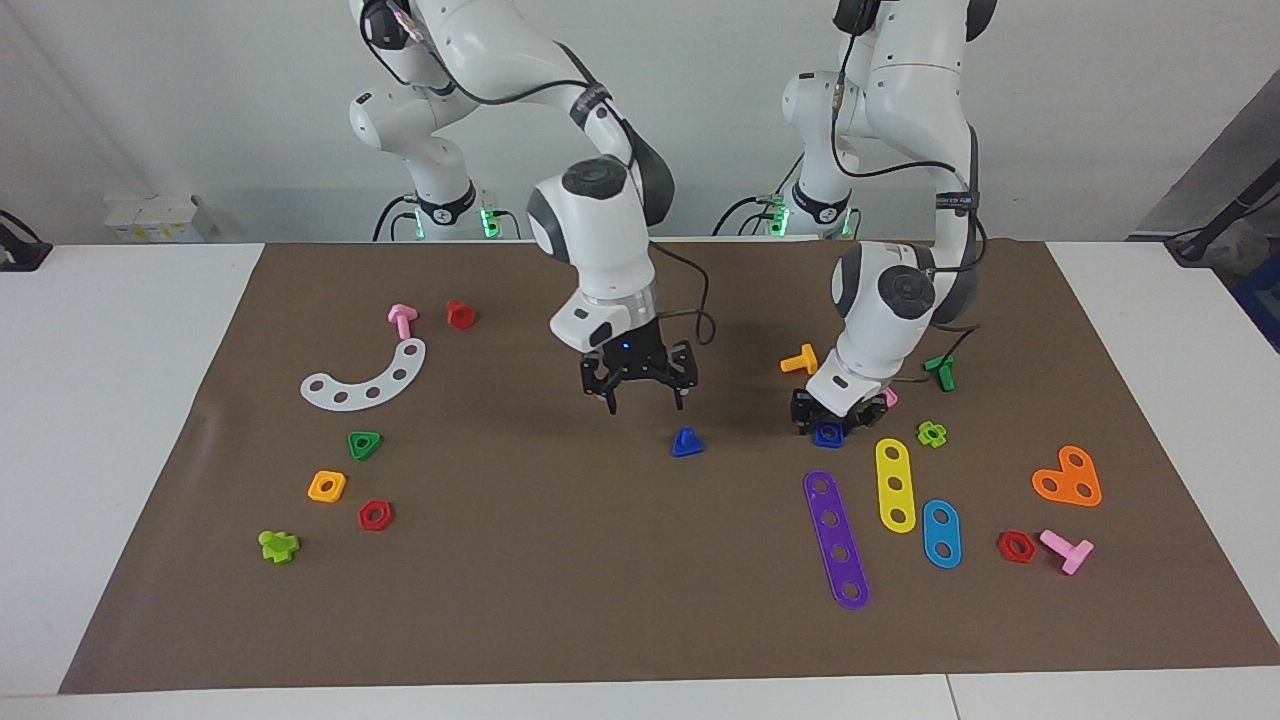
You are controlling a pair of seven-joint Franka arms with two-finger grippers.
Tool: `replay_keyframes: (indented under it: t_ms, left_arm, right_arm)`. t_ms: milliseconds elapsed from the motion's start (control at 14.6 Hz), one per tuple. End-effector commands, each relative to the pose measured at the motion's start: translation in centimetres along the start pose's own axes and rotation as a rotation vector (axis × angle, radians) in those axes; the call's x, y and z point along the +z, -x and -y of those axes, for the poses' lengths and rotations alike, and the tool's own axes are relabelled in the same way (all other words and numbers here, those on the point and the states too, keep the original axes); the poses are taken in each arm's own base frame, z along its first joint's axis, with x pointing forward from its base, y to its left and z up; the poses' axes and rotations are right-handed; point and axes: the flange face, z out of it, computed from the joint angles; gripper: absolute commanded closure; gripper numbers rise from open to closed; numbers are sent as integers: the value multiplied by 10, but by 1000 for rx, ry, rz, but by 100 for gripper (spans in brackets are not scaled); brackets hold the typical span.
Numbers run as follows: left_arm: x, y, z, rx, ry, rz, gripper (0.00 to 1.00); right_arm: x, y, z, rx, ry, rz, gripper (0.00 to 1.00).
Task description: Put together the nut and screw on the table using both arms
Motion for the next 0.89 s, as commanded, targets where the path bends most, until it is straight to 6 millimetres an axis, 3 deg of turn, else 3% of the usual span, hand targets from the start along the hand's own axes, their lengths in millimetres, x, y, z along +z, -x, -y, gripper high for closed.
replay_keyframes:
  t_ms: [0, 205, 479, 684, 821]
  left_arm:
    - [6, 6, -6, 15, 5, 6, 59]
    - [-3, -6, -8, 18, 6, -20, 77]
    - [-17, -22, -13, 22, 10, -42, 86]
    - [-36, -32, -54, 43, 33, -17, 86]
    - [-44, -33, -99, -25, 62, -16, 85]
  right_arm:
    - [-42, -22, -57, 5, 20, 2, 0]
    - [-85, -39, -124, -17, 54, 46, 0]
    - [-113, -32, -196, -35, 106, 205, 0]
    - [-112, -17, -245, 14, 142, 314, 0]
    - [-105, -5, -264, -47, 162, 343, 0]
